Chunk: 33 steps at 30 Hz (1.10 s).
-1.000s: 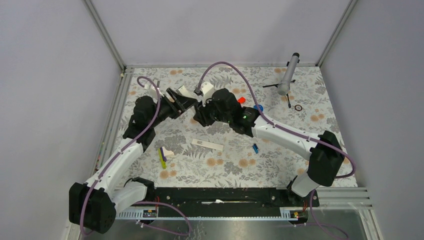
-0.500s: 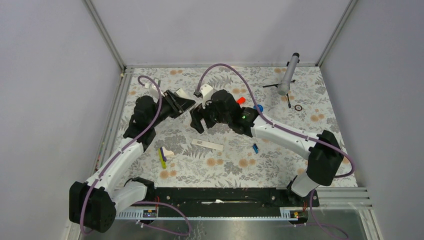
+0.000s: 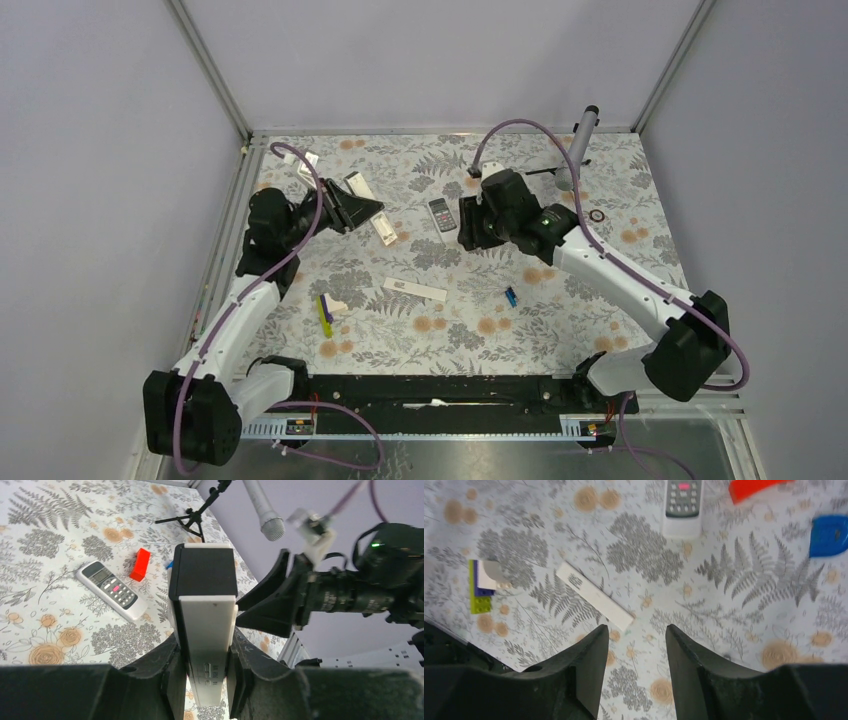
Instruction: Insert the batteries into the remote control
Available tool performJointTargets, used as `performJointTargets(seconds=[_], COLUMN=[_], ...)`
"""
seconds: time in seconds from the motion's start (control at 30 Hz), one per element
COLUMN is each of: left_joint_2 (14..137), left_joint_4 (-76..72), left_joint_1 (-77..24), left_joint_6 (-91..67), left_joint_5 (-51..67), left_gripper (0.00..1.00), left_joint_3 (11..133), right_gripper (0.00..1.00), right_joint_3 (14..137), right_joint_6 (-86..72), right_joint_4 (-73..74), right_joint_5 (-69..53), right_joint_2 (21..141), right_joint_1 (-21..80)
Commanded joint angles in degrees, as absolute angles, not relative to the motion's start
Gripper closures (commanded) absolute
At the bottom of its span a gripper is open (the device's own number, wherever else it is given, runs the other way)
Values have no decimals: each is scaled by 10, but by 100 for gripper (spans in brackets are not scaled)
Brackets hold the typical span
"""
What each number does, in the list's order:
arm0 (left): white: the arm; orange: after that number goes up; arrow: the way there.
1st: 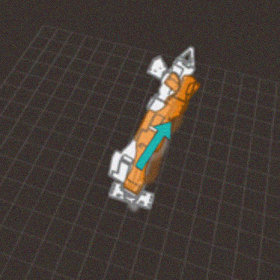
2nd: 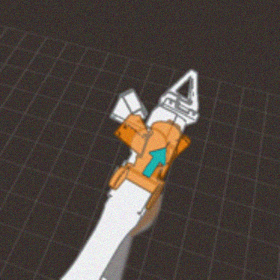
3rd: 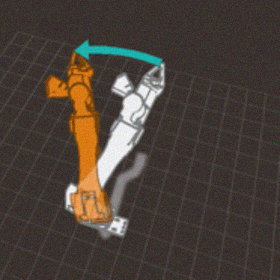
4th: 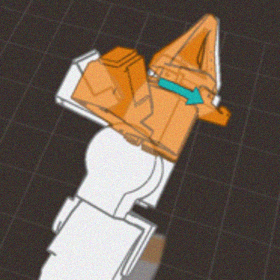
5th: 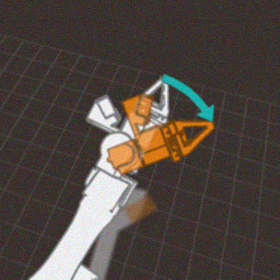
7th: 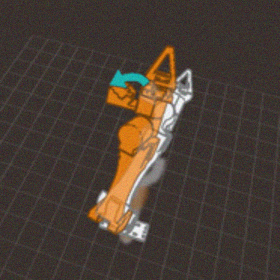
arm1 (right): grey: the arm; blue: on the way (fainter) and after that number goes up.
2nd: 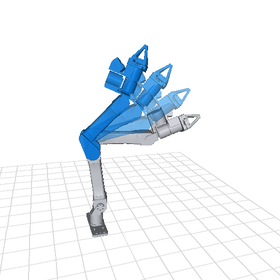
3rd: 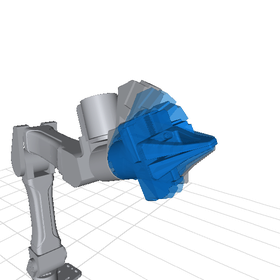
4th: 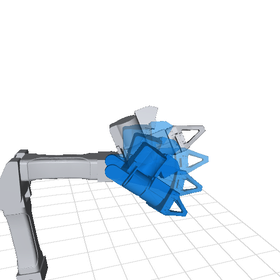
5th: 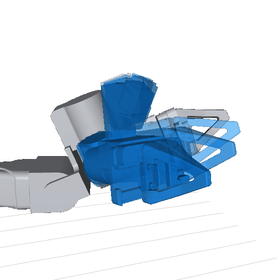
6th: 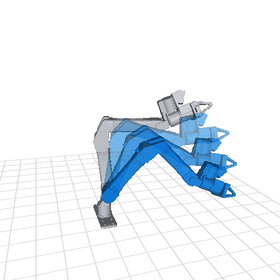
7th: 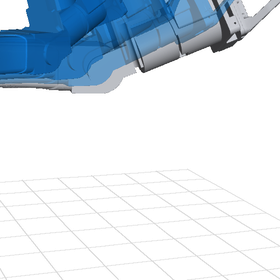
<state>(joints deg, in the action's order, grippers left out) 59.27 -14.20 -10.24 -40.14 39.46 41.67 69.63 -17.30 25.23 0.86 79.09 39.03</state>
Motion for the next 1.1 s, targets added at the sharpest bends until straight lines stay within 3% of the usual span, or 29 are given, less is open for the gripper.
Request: performJointTargets(seconds=[0.0,0.1,0.33,0.53,1.07], left_joint_2=[569,560,541,540,544], left_joint_4=[-211,-197,-160,-157,-142], left_joint_1=[-89,-86,-85,-84,-81], left_joint_6=[-379,-374,-359,-358,-347], left_joint_5=[476,475,457,451,447], left_gripper=[100,100,100,100,98], left_joint_3=[428,427,427,431,433], right_gripper=[50,55,53,58,56], right_joint_3=[678,656,590,557,531], right_joint_6=[-205,-211,-175,-202,-214], right_joint_4=[343,368,393,373,331], right_joint_5=[59,95,115,106,116], right_joint_2=[804,813,850,894,939], right_joint_1=[399,399,399,396,375])
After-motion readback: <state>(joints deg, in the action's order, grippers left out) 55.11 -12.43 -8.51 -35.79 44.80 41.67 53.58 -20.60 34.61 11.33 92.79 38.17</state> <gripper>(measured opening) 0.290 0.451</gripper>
